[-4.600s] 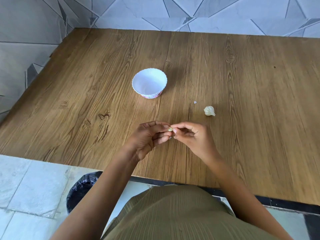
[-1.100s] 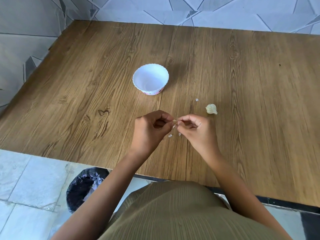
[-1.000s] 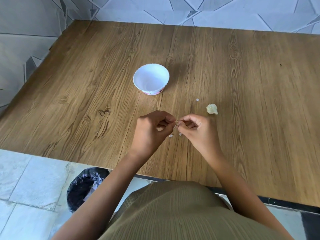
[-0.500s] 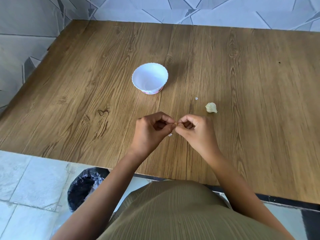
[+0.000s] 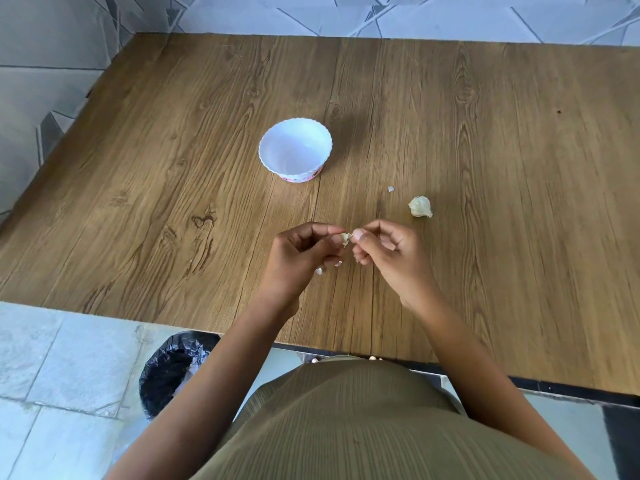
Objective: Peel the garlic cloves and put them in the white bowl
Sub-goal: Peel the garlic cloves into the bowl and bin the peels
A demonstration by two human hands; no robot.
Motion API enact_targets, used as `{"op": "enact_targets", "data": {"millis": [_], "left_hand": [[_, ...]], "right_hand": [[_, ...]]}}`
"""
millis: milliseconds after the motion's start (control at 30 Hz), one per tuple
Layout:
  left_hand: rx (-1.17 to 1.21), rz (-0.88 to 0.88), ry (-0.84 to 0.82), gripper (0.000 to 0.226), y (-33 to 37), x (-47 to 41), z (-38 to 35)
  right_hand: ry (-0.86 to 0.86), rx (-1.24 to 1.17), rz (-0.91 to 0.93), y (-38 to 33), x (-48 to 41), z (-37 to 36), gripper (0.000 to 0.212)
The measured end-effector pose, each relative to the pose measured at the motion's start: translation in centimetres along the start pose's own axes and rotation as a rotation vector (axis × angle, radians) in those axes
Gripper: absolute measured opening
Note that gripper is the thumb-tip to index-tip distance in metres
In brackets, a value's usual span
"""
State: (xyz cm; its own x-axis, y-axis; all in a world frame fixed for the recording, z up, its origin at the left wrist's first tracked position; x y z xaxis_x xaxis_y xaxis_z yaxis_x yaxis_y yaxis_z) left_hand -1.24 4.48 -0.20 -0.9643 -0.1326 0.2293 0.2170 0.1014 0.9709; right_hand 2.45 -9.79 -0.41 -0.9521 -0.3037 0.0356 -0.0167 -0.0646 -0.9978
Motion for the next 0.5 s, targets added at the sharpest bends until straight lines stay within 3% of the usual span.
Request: {"op": "enact_targets", "data": {"millis": [67,333,500], "left_hand": [[-0.031,-0.024,-0.002,0.008,0.2,0.0,0.1],[-0.342,-0.197,0.010,0.004,0.7,0.0,0.1],[-0.660,-0.545,0.188,0.004,1.0,1.1,-0.7]], "right_hand": [[-0.024,0.007,0.024,-0.1,0.1,0.0,0.004],[0.032,0.222,0.071,-0.2,0.3,0.0,0.012],[0.107,0.444,0.180,-1.0,0.3,-0.4,0.005]]}}
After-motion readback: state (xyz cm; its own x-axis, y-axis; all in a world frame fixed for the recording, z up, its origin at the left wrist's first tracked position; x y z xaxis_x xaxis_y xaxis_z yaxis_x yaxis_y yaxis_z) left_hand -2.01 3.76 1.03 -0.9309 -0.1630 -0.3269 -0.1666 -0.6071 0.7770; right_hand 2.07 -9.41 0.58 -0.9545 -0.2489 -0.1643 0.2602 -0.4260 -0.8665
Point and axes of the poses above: each hand's wrist, its own x-axis away from the middle knuckle, its own z-axis out of the back of the hand, y = z × x, the point moved 4 cm from there along -x, towards the middle knuckle, and after that the axes turned 2 degrees about -y, right-handed, at the moved point
